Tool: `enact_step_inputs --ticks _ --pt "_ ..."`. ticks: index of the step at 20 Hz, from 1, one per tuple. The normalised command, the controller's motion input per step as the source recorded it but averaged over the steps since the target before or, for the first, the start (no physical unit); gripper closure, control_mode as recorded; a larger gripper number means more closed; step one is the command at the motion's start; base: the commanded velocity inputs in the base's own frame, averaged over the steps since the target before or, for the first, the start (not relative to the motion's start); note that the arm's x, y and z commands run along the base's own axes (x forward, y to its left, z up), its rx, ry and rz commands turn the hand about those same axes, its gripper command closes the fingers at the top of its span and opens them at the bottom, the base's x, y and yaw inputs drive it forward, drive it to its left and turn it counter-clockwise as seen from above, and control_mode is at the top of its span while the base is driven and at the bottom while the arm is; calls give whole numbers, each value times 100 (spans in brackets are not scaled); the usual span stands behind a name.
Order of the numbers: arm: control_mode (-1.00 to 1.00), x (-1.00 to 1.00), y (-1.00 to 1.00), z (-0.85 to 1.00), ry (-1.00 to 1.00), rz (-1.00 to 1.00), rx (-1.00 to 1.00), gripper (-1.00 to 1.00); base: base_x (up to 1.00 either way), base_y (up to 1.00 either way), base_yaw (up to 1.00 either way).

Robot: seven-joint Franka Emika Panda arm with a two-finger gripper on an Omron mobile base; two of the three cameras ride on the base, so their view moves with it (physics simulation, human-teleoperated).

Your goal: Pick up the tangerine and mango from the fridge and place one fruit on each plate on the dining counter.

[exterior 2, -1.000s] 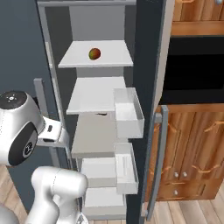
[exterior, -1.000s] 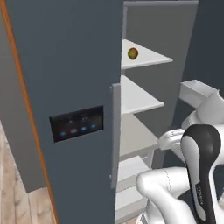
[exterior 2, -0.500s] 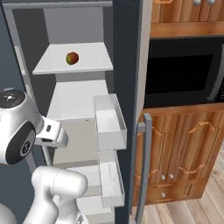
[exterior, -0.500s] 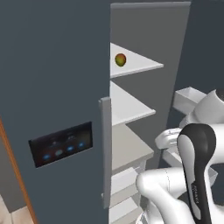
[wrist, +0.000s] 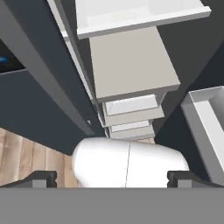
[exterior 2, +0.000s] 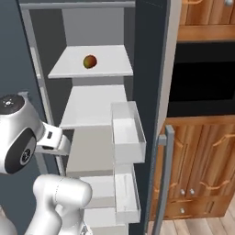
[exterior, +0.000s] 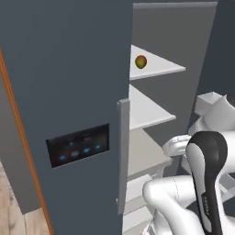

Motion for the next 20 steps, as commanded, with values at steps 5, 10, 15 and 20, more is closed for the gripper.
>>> enact_step_inputs --ticks 5,10,15,20 --pt "100 0 0 0 0 0 0 -100 84 -15 4" --pt "100 0 0 0 0 0 0 -100 46 -23 -1" --pt "100 0 0 0 0 0 0 -100 0 0 0" --pt "-100 -2 0 4 -4 0 0 -100 0 0 0"
